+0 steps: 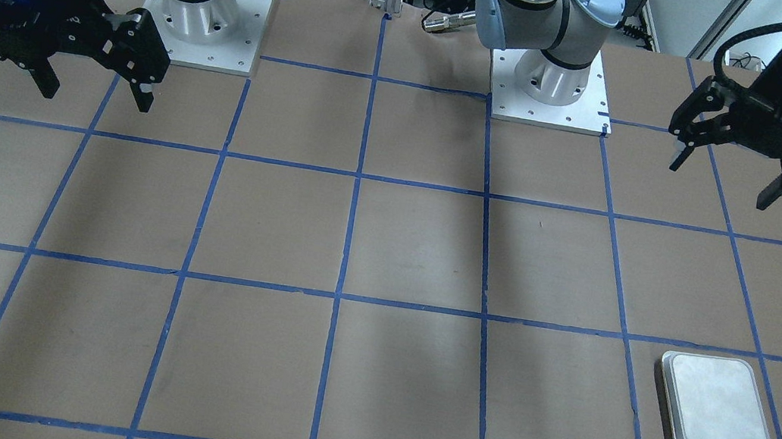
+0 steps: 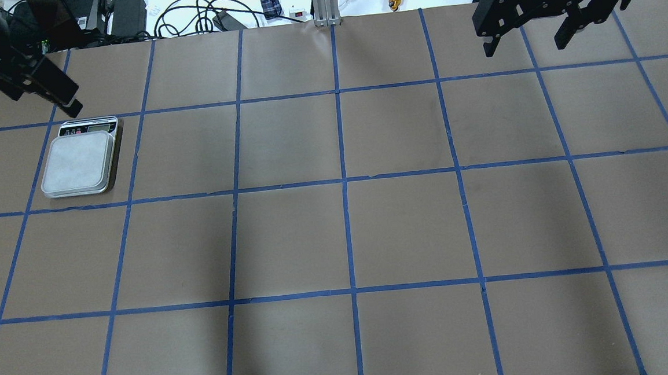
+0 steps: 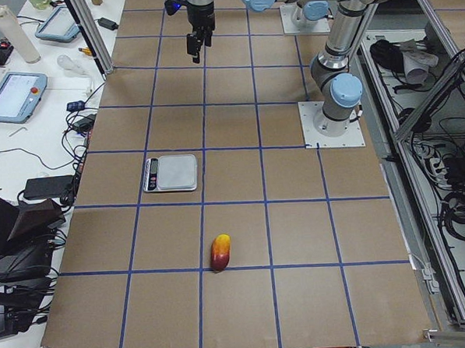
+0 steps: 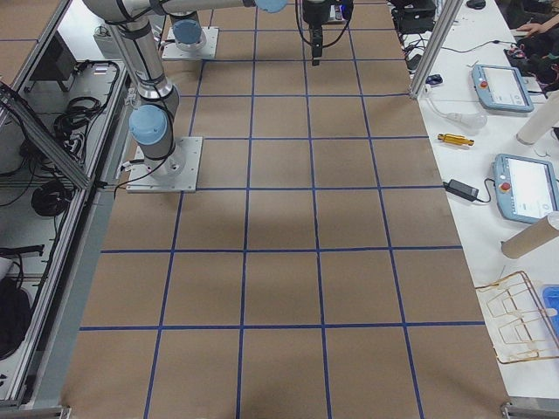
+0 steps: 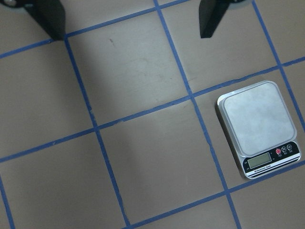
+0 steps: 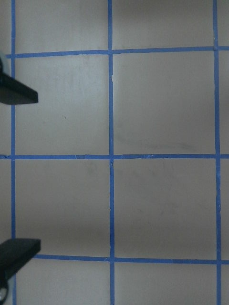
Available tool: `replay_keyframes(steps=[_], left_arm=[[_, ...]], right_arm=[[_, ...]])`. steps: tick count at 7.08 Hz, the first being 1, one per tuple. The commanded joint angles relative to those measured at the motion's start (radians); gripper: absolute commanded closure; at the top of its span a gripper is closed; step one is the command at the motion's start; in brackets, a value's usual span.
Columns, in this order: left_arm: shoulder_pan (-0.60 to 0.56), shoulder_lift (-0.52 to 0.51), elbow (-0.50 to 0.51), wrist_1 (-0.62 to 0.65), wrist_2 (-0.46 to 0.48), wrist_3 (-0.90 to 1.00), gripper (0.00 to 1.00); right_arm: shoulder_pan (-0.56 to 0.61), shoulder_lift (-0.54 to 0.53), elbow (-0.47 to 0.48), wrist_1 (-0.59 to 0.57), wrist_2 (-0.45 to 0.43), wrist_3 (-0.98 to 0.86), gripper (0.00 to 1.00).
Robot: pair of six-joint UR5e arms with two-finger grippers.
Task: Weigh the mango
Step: 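Move the left gripper down toward the red-yellow mango near the robot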
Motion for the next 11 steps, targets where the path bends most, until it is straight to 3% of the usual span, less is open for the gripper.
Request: replay_keyframes(steps=[1, 3, 6, 10, 11], left_arm=[[0.178, 0.007, -0.001, -0.046, 0.014, 0.391, 0.00], [0.437, -0.040, -0.006, -0.031, 0.011, 0.839, 0.00], [0.637, -0.204, -0.043, 0.179, 0.022, 1.298, 0.00], [0.718, -0.416, -0.028, 0.490, 0.016, 1.702, 0.00], [0.755, -0.459, -0.020, 0.512, -0.045, 1.756, 0.00]], right_arm=[[0.001, -0.002, 0.000, 0.000, 0.000, 0.000, 0.00], [0.001, 0.000, 0.000, 0.000, 0.000, 0.000, 0.00], [0.001, -0.002, 0.000, 0.000, 0.000, 0.000, 0.00], [0.001, -0.002, 0.000, 0.000, 0.000, 0.000, 0.00], [0.001, 0.000, 0.000, 0.000, 0.000, 0.000, 0.00]])
